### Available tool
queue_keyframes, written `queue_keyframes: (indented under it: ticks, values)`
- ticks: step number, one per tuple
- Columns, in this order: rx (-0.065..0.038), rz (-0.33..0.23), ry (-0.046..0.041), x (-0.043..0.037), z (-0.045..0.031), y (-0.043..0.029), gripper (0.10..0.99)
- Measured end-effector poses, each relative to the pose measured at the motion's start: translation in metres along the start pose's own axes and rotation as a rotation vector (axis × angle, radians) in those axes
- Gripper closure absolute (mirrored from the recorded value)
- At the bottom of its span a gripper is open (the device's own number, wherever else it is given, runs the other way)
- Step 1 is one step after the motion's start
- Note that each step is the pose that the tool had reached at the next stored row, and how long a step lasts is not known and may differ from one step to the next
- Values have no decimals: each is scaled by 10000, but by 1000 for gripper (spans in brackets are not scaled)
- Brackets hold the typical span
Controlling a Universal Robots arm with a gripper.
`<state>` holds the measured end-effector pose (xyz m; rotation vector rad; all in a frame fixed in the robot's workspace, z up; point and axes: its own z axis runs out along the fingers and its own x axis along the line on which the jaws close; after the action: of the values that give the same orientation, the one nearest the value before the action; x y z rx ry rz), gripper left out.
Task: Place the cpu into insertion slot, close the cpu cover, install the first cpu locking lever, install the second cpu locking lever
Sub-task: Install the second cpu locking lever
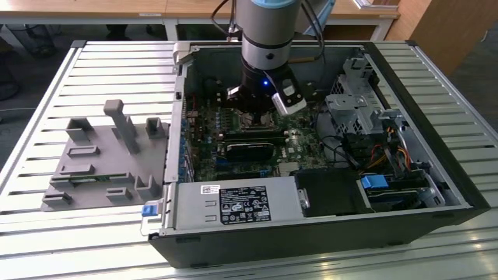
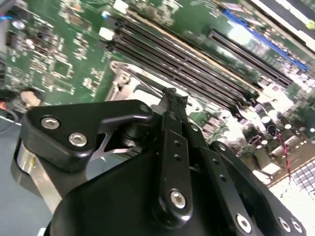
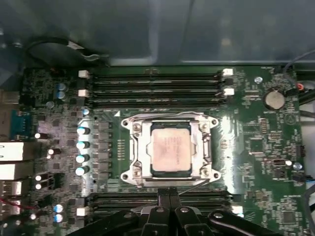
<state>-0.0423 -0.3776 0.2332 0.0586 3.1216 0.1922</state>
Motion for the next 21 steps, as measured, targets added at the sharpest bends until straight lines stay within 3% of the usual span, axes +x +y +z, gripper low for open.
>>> queue_keyframes:
  ticks: [6,11,18,21]
  values:
    - [-94,-73,13,45,86,-16,980]
    - [-407,-68,23,66,94,-107,980]
    - [-710,-97,37,162,128,-154,980]
    - [-786,-123,44,209,175,-162,980]
